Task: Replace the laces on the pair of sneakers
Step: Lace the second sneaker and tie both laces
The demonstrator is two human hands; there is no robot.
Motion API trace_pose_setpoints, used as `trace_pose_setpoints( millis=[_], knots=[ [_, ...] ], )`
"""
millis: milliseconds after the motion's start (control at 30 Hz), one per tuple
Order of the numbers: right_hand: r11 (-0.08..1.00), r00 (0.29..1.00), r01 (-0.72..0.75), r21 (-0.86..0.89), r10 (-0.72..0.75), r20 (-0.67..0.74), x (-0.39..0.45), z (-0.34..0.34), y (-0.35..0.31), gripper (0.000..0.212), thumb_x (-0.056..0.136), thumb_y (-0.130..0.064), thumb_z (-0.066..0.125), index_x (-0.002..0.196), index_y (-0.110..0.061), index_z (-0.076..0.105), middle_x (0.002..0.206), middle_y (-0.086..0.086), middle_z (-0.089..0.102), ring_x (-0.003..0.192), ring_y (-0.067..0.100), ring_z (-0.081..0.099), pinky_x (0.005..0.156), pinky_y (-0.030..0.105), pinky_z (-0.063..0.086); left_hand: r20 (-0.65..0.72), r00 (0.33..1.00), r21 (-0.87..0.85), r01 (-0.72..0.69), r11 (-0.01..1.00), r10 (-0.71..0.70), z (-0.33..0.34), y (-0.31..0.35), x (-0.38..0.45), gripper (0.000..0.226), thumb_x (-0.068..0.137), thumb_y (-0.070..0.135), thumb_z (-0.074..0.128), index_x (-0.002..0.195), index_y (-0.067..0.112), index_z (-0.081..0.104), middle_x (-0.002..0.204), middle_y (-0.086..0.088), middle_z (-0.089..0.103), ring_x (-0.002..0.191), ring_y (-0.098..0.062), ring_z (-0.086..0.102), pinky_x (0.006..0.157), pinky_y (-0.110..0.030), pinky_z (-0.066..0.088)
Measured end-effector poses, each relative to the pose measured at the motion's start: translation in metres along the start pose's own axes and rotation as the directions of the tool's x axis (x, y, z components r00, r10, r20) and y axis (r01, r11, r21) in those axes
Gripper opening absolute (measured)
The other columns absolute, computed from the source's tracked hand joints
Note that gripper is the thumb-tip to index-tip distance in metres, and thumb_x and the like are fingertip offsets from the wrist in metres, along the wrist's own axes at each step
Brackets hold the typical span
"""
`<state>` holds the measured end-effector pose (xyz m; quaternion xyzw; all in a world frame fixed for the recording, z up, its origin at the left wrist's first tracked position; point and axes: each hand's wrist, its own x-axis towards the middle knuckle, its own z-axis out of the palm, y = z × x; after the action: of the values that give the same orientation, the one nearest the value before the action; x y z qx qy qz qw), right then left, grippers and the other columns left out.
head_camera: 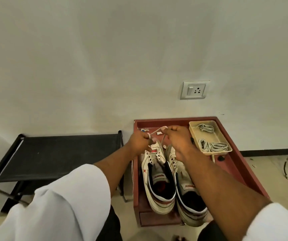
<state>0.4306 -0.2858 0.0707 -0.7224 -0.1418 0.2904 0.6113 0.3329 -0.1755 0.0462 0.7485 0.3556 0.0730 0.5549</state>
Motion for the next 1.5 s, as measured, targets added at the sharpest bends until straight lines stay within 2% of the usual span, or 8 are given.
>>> trace_pose_setpoints(
  millis=[100,233,467,700,867,1000,1167,1500],
  knots=[
    [0.995,0.994,-0.079,0.060,0.073,0.087,-0.003,-0.004,-0.036,0.017,0.093,-0.020,0.062,0.079,-0.011,0.067,0.083,0.004,0.070,0.070,0.017,0.053,0.059,0.029,0.040,0.003,0.996,-0.300,0.086,0.950,-0.090,-0.013,0.032,-0.013,0.017,0.095,0.013,0.063,0.102,-0.002,0.066,0.091,-0.010,0.073,0.060,-0.015,0.064,0.050,-0.025,0.043],
    [0.995,0.992,-0.043,0.095,0.031,0.121,-0.007,-0.008,-0.100,0.016,0.097,-0.020,0.056,0.086,-0.015,0.066,0.079,-0.001,0.069,0.062,0.011,0.047,0.051,0.024,0.035,-0.108,0.989,-0.531,0.029,0.847,-0.102,-0.035,0.088,-0.019,0.015,0.097,0.018,0.059,0.097,0.005,0.066,0.085,-0.006,0.069,0.057,-0.013,0.058,0.051,-0.025,0.044],
    [0.984,0.985,0.140,0.113,-0.150,0.087,-0.024,-0.016,-0.210,0.019,0.096,-0.028,0.057,0.088,-0.016,0.069,0.079,-0.004,0.068,0.060,0.010,0.045,0.048,0.022,0.034,-0.226,0.969,-0.430,-0.188,0.883,0.097,-0.089,0.190,-0.037,0.023,0.094,0.017,0.066,0.108,0.000,0.066,0.086,-0.007,0.068,0.068,-0.018,0.063,0.061,-0.027,0.057],
    [0.952,0.953,0.296,0.076,-0.300,0.046,-0.054,-0.030,-0.280,0.024,0.098,-0.031,0.053,0.087,-0.016,0.068,0.084,-0.002,0.069,0.067,0.013,0.051,0.061,0.029,0.040,-0.235,0.961,-0.448,-0.242,0.861,0.148,-0.109,0.262,-0.068,0.011,0.093,0.012,0.066,0.098,0.003,0.062,0.087,-0.012,0.065,0.074,-0.022,0.067,0.065,-0.033,0.060],
    [0.926,0.926,0.373,0.060,-0.376,0.032,-0.074,-0.032,-0.302,0.022,0.099,-0.028,0.053,0.093,-0.014,0.069,0.082,-0.002,0.067,0.066,0.012,0.049,0.060,0.028,0.039,-0.254,0.945,-0.430,-0.301,0.851,0.207,-0.113,0.285,-0.087,0.021,0.093,0.013,0.066,0.109,-0.001,0.064,0.088,-0.012,0.067,0.074,-0.021,0.067,0.067,-0.033,0.060],
    [0.902,0.905,0.418,0.111,-0.424,0.035,-0.090,-0.037,-0.322,0.013,0.094,-0.019,0.061,0.096,-0.011,0.070,0.075,0.000,0.062,0.063,0.012,0.049,0.055,0.025,0.040,-0.283,0.930,-0.431,-0.341,0.835,0.234,-0.119,0.305,-0.104,0.011,0.093,0.010,0.066,0.098,0.001,0.064,0.086,-0.012,0.067,0.071,-0.021,0.066,0.066,-0.032,0.060],
    [0.882,0.915,0.376,0.284,-0.402,0.038,-0.107,-0.024,-0.305,0.013,0.096,-0.011,0.056,0.090,-0.004,0.065,0.069,0.007,0.060,0.054,0.014,0.053,0.051,0.025,0.051,-0.331,0.908,-0.496,-0.399,0.772,0.257,-0.119,0.317,-0.124,0.008,0.093,0.005,0.065,0.088,-0.001,0.062,0.077,-0.013,0.064,0.065,-0.021,0.067,0.063,-0.031,0.062],
    [0.937,0.943,0.296,-0.184,-0.257,0.210,-0.078,-0.027,-0.136,0.013,0.088,0.004,0.062,0.078,-0.002,0.066,0.070,0.015,0.064,0.058,0.019,0.058,0.058,0.028,0.053,-0.324,0.921,-0.375,-0.334,0.865,0.216,-0.104,0.227,-0.103,0.027,0.094,-0.011,0.050,0.110,0.010,0.044,0.086,-0.014,0.064,0.078,-0.023,0.063,0.080,-0.036,0.057]
  ],
)
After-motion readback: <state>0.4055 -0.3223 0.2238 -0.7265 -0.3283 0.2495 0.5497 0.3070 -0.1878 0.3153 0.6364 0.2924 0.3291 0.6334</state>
